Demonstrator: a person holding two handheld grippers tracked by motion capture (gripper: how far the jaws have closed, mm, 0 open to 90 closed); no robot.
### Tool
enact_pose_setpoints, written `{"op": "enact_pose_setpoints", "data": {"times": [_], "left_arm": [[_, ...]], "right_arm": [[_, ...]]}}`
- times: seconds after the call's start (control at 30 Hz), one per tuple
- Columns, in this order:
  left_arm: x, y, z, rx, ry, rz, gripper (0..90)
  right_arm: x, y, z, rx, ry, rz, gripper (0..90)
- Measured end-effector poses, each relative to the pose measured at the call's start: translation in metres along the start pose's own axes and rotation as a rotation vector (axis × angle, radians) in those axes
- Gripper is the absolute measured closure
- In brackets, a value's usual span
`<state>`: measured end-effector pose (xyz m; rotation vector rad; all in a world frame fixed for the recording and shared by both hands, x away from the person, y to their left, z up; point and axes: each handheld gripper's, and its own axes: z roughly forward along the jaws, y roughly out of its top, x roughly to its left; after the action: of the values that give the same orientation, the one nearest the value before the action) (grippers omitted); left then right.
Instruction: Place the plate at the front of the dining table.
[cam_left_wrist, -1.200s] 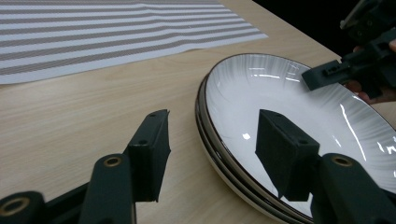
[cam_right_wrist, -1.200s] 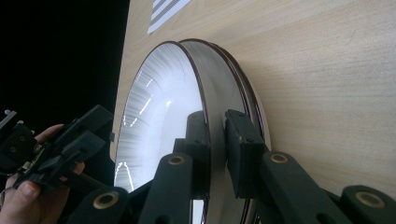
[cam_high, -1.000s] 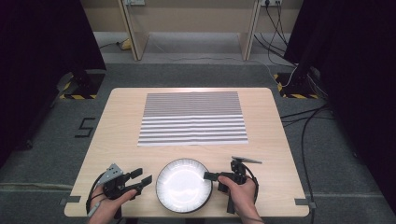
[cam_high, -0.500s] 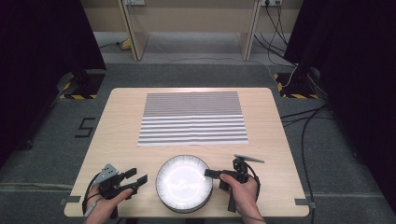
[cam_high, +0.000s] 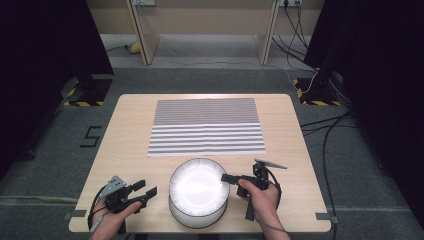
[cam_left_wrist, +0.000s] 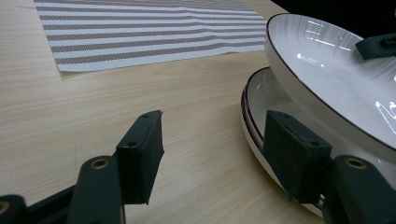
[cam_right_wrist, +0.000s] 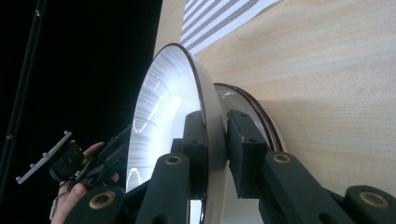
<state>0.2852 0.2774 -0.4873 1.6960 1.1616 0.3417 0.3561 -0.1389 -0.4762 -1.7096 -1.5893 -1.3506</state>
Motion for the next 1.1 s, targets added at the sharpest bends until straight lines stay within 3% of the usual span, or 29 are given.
{"op": "enact_pose_setpoints", "data": {"times": [1.1], "left_arm": [[0.002,0.000,0.000,-0.002,0.003,0.000,37.6]], "right_arm": [[0.006,0.019,-0.001,-0.034,0.005,0.017,76.9]]}}
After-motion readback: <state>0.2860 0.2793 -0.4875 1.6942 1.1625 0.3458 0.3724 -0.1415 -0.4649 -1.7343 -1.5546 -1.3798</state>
